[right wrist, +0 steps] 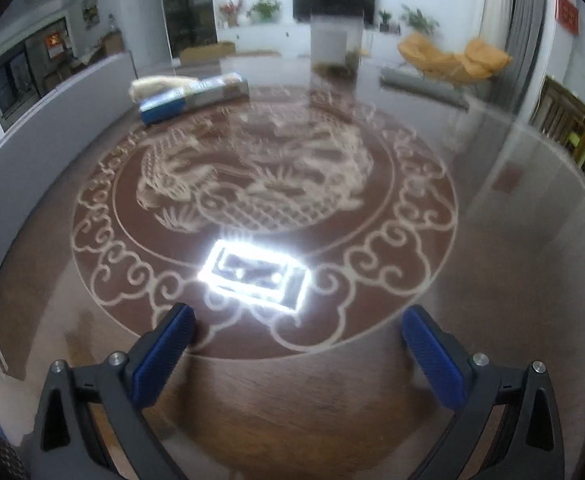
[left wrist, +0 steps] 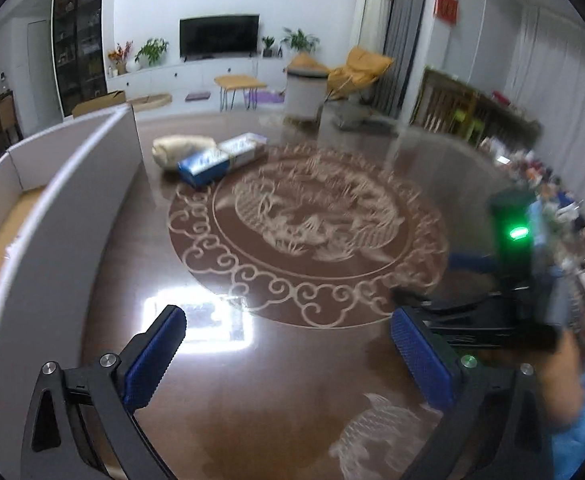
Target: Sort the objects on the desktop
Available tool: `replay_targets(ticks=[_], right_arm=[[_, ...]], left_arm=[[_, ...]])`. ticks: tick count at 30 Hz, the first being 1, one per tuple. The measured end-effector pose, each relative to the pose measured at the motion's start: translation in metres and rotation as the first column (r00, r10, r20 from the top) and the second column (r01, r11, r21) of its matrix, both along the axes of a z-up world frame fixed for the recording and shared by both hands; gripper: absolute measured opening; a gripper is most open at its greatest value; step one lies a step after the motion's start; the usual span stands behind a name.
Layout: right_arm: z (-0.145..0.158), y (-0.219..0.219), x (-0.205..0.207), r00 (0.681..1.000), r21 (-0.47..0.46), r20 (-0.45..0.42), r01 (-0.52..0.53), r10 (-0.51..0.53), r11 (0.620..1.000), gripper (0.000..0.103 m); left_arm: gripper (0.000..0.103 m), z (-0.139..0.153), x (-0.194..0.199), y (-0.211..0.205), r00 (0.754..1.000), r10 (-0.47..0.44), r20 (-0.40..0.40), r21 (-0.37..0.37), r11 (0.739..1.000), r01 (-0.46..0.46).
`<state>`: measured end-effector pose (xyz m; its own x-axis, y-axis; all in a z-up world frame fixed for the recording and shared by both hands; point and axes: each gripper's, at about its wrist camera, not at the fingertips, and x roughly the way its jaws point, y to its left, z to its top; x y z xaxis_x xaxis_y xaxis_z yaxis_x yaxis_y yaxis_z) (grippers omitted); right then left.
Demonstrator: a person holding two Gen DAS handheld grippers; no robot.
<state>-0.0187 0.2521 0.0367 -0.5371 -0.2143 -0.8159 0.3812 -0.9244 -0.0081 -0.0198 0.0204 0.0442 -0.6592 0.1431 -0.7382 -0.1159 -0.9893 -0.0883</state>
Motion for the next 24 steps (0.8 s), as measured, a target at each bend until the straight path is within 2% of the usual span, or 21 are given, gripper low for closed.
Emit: replay_targets(ticks=[3, 7, 10, 13, 16, 18, 22, 24], right_arm=[[0.003, 0.0, 0.006, 1.0, 0.003, -0.002, 0.004, -0.004, 1.0, 0.103], [0.004, 0.0, 0.005, 1.0, 0.002, -0.001, 0.005, -0.005, 1.0, 0.103], [0.005, 0.001, 0.006, 1.0, 0.002, -0.001, 0.005, -0.005, 1.0, 0.103], [0.005, 0.001, 0.006, 1.0, 0.002, -0.001, 0.005, -0.005, 1.0, 0.103], [0.005, 0.001, 0.006, 1.0, 0.001, -0.001, 0.006, -0.006, 1.0, 0.103], [0.004, 0.001, 0.006, 1.0, 0.001, -0.001, 0.006, -0.006, 1.0, 0.103], [0.004, 0.001, 0.005, 1.0, 0.001, -0.001, 0.006, -0.006, 1.0, 0.103], [0.004, 0.001, 0.007, 1.0, 0.001, -0.001, 0.006, -0.006, 1.0, 0.103]], left_arm=[[0.103, -0.02, -0.024, 0.0, 1.0, 0.018, 0.026, -0.006, 1.0, -0.018], [0.103, -0.031, -0.046, -0.007, 0.998, 0.045, 0.044, 0.0, 0.999, -0.045], [0.103, -0.043, -0.062, -0.009, 0.997, 0.052, 0.062, -0.025, 0.998, -0.05], [0.103, -0.053, -0.067, -0.009, 0.995, 0.048, 0.084, -0.046, 0.998, -0.044], [0.103, -0.065, -0.065, -0.009, 0.993, 0.052, 0.108, -0.034, 0.998, -0.048], [0.103, -0.063, -0.062, -0.004, 0.995, 0.038, 0.088, -0.05, 0.998, -0.034], [0.103, -0.065, -0.064, -0.001, 0.993, 0.042, 0.107, -0.071, 0.997, -0.035], [0.103, -0.066, -0.065, 0.004, 0.993, 0.046, 0.111, -0.106, 0.994, -0.034]])
